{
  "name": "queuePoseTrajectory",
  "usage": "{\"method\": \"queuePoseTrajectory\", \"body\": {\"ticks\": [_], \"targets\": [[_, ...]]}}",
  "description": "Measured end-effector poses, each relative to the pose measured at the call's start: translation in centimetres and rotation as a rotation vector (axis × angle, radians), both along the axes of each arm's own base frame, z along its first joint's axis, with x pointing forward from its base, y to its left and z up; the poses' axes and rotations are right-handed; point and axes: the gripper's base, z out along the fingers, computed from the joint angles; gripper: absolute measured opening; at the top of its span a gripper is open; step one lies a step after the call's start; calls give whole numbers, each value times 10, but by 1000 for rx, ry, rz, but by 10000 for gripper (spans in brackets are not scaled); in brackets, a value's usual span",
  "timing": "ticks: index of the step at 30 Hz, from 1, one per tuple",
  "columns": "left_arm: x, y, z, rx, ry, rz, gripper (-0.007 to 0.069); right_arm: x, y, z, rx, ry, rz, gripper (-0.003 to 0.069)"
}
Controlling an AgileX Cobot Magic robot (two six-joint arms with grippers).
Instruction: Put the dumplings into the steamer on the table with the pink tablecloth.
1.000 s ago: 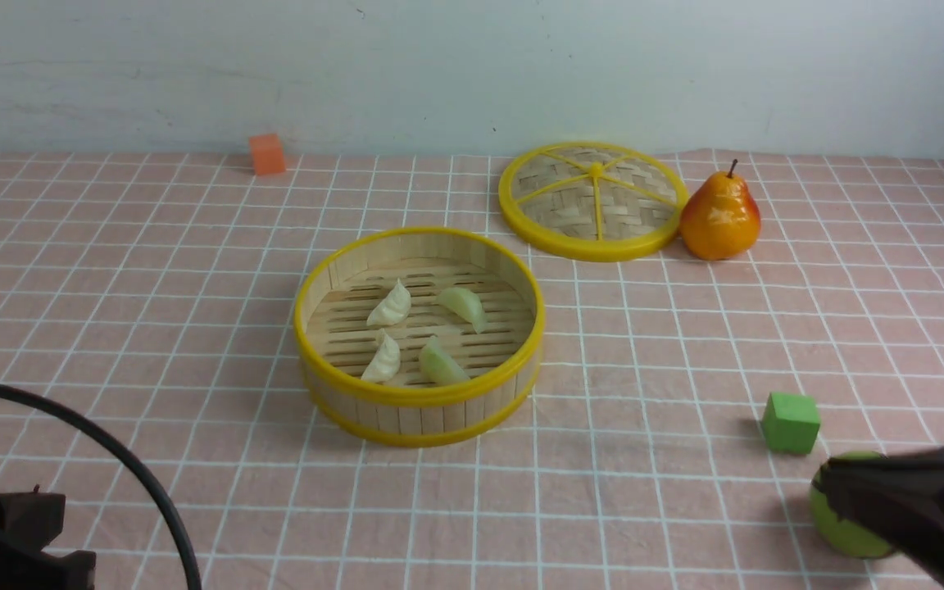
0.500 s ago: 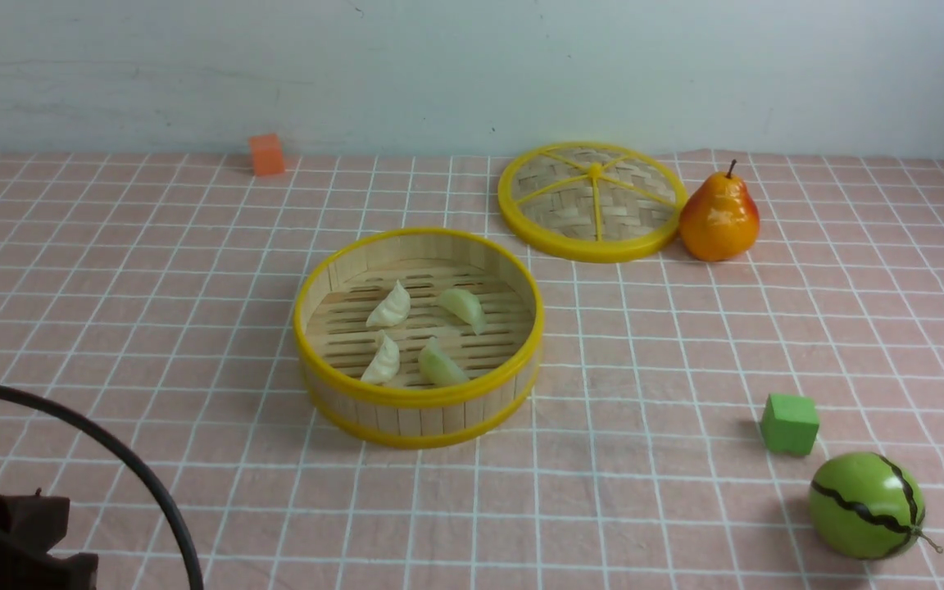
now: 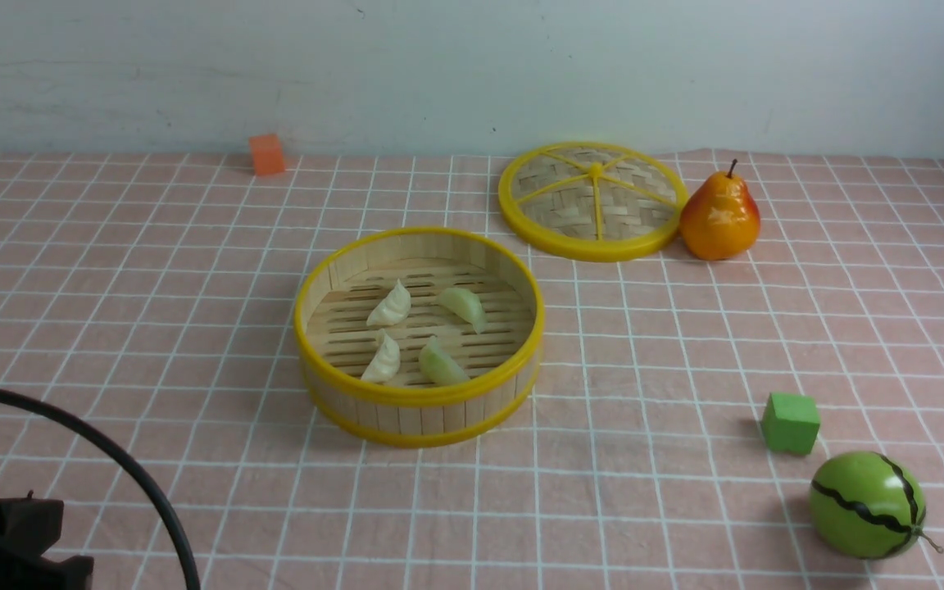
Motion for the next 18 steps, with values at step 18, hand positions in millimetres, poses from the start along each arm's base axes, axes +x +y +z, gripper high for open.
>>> {"method": "queuePoseTrajectory", "body": {"ticks": [18], "targets": [[0,0,0,0,0,0,68,-1,0,0,18,24,-5,2]]}}
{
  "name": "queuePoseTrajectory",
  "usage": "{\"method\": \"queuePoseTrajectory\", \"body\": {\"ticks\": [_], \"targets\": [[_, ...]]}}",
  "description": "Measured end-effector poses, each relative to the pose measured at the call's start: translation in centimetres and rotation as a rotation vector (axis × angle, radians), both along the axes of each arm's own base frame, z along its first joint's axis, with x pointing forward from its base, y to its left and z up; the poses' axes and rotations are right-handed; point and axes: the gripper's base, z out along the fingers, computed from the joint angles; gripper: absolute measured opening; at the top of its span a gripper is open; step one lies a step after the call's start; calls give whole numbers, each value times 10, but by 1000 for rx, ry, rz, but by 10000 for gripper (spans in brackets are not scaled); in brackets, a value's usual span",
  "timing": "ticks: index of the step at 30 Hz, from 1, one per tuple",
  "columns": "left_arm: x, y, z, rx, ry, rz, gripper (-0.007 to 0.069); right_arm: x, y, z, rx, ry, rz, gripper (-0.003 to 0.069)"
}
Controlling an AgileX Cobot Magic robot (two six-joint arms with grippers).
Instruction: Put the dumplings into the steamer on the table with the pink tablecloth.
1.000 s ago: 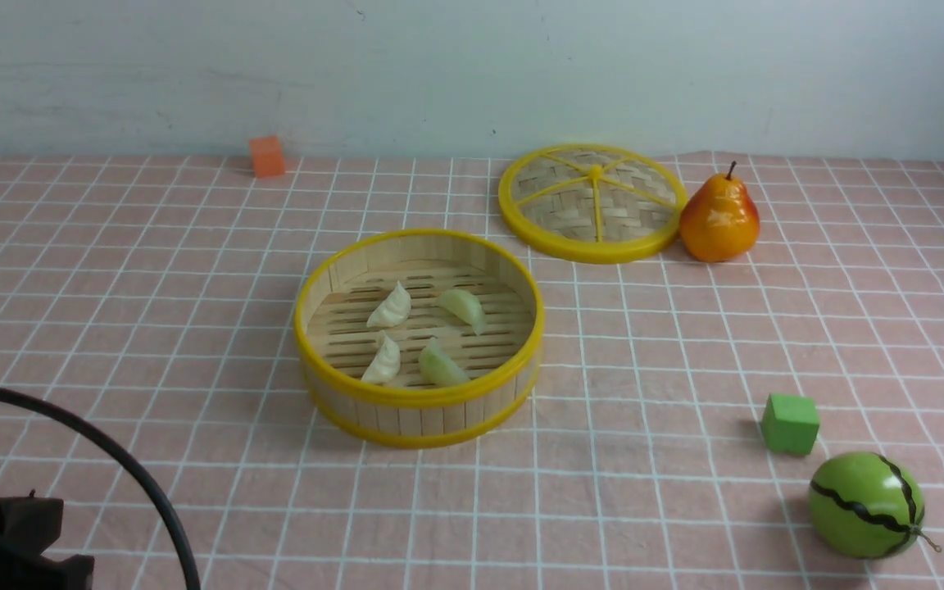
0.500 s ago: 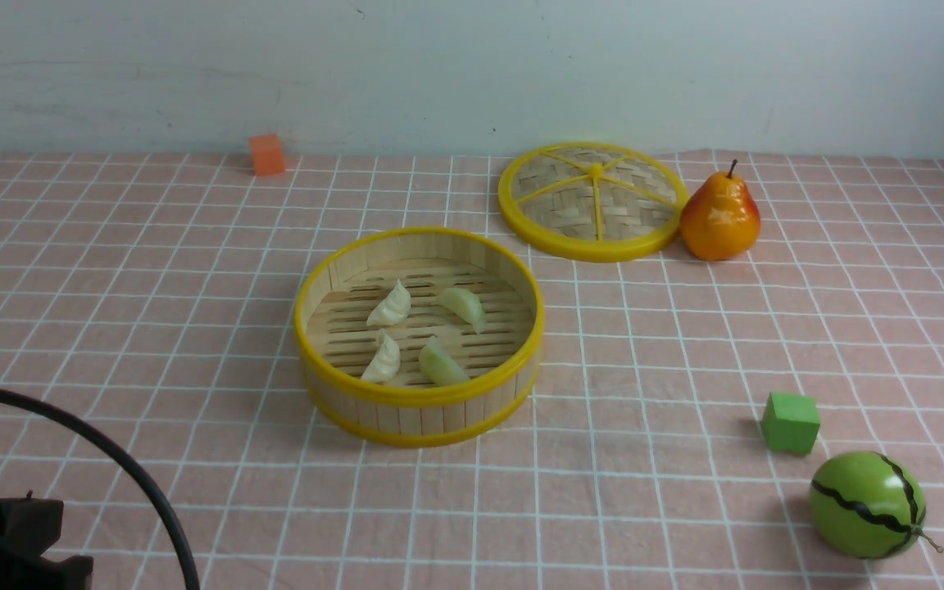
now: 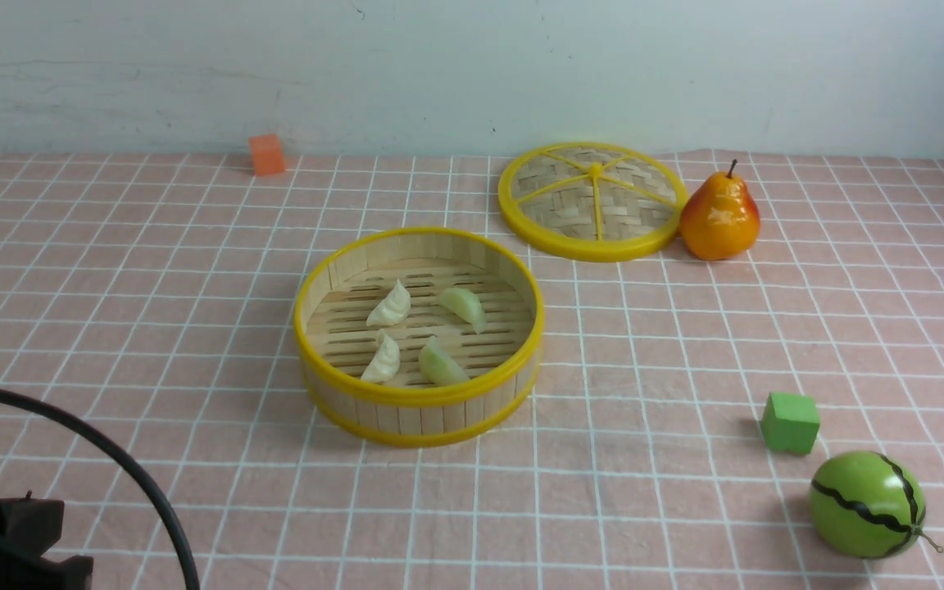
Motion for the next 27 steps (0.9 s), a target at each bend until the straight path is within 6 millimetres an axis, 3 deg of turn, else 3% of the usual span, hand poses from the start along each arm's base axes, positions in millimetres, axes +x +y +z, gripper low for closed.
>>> {"method": "queuePoseTrajectory", "body": {"ticks": [5,11,16,19,22,27], "targets": [[-5,2,-1,-11,-20,-3,68,0,0,0,0,0,-1,3],[-33,18,-15,-70,-102,16,70,0,0,0,0,1,-1,4],[-59,28,-39,-268,-187,106,45,0,0,0,0,1,-1,11],[-67,31,-55,-263,-306,119,-14,0,0,0,0,1,-1,13],[-70,33,-74,-236,-392,143,-14,0,0,0,0,1,-1,14],[-69,37,-99,-207,-381,213,-14,0,0,0,0,1,-1,15]]}}
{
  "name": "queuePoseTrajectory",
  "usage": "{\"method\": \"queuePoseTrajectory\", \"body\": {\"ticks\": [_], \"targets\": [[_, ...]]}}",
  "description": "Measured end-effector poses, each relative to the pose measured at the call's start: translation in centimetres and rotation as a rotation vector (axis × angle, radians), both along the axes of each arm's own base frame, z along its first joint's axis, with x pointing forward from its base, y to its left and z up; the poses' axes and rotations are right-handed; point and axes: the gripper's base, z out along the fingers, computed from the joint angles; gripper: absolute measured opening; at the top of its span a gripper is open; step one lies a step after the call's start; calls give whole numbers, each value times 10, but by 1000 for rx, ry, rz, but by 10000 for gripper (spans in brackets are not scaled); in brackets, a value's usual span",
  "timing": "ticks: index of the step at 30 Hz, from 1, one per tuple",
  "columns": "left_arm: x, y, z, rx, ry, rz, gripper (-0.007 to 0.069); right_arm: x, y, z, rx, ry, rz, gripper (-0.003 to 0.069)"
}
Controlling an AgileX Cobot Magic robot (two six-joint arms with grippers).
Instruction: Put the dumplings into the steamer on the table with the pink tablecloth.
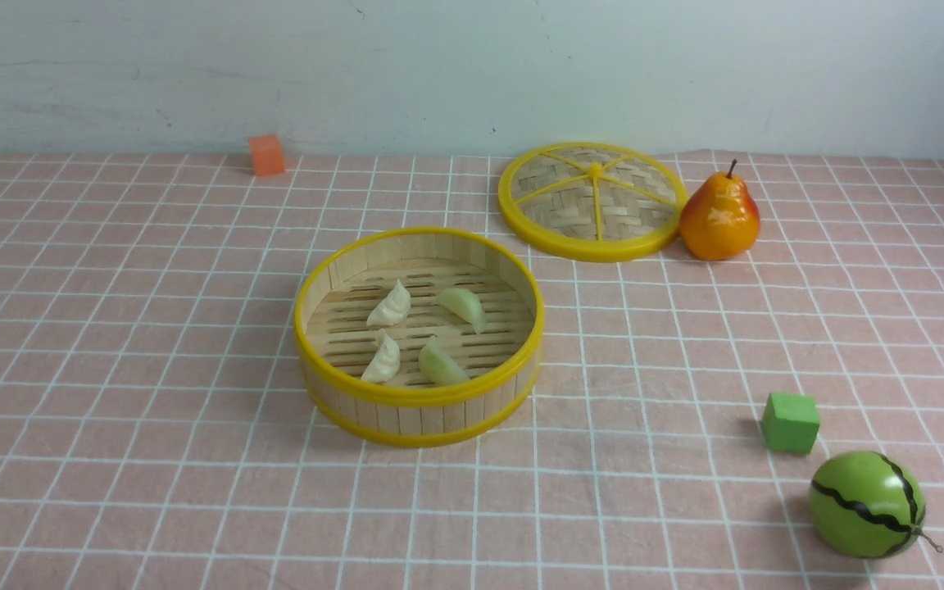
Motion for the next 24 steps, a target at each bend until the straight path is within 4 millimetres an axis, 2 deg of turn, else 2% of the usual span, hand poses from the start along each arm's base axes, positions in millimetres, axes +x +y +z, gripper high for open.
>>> {"method": "queuePoseTrajectory", "body": {"ticks": [12,18,24], "targets": [[-1,0,-5,103,35,-26,-14,0,0,0,3,0,-1,32],[-1,-3,-5,114,31,-103,-14,0,0,0,3,0,-1,32],[-1,-4,-5,114,30,-109,-14,0,0,0,3,0,-1,39]]}}
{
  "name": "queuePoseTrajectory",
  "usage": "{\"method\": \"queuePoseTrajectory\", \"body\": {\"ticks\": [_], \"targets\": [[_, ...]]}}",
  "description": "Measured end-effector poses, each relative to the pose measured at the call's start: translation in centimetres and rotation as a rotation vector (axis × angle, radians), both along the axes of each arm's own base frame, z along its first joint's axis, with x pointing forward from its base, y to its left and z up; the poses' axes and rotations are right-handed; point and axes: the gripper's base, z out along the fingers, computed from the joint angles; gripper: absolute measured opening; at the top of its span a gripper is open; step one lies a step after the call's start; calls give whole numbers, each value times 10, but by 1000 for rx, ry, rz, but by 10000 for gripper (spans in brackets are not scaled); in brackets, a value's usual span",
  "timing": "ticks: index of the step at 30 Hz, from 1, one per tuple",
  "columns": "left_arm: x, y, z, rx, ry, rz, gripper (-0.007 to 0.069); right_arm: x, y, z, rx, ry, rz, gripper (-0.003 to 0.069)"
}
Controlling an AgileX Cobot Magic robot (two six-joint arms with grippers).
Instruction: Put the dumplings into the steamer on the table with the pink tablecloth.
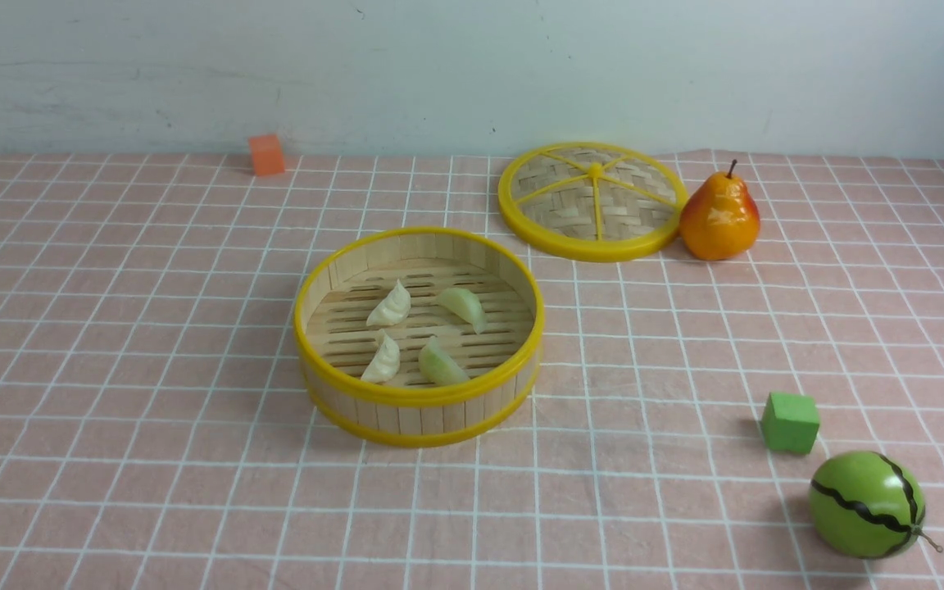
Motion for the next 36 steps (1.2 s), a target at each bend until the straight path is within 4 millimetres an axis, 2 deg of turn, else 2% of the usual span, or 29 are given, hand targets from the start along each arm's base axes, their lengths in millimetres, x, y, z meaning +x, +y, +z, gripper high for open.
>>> {"method": "queuePoseTrajectory", "body": {"ticks": [36], "targets": [[0,0,0,0,0,0,-13,0,0,0,0,0,0,85]]}}
